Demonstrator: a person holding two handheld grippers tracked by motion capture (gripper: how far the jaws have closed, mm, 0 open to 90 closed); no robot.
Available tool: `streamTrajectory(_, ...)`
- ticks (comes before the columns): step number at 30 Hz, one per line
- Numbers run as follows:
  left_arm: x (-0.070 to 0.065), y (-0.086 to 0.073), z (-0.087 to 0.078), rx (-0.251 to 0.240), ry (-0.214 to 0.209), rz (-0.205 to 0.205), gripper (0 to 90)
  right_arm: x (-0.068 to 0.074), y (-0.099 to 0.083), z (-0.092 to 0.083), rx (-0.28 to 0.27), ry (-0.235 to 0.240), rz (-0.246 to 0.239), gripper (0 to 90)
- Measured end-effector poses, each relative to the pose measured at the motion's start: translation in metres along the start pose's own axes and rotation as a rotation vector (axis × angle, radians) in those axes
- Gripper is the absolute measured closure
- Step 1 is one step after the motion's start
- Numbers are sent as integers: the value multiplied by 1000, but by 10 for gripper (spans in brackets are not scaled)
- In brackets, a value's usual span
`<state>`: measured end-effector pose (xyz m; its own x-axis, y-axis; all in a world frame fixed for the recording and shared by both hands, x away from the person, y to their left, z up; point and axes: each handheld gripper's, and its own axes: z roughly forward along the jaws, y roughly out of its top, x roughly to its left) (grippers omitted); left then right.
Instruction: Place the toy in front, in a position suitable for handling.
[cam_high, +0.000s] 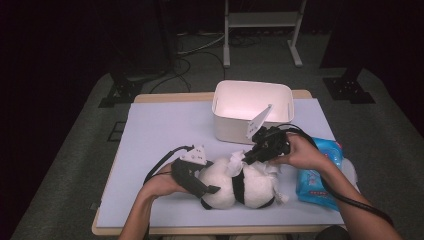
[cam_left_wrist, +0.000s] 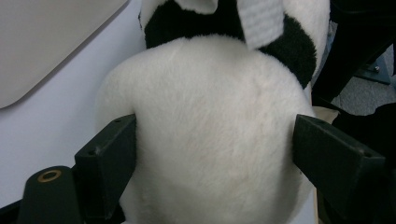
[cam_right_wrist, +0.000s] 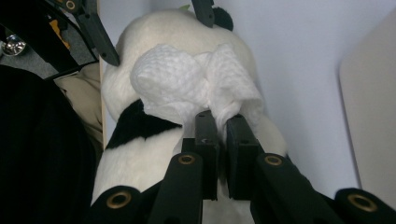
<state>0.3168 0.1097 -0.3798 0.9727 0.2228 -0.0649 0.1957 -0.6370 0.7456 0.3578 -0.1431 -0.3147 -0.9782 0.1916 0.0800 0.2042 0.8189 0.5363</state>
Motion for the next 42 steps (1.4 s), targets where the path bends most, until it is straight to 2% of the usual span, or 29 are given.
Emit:
streamTrajectory(9,0,0,0,1,0,3,156,-4,17,18,12,30,-16,843)
streamTrajectory(16,0,0,0,-4,-2,-1,156,-7,21,24,22,29,-7,844)
streamTrajectory(25,0,0,0,-5,-7,6,157,-12,11,15,1,7,14,844)
streamTrajectory(32,0,-1,0,-10,-10,1,156,-14,-5,0,-4,-17,56,844)
streamTrajectory(42,1,-1,0,-12,-10,1,156,-15,-26,-16,-30,-42,89,844)
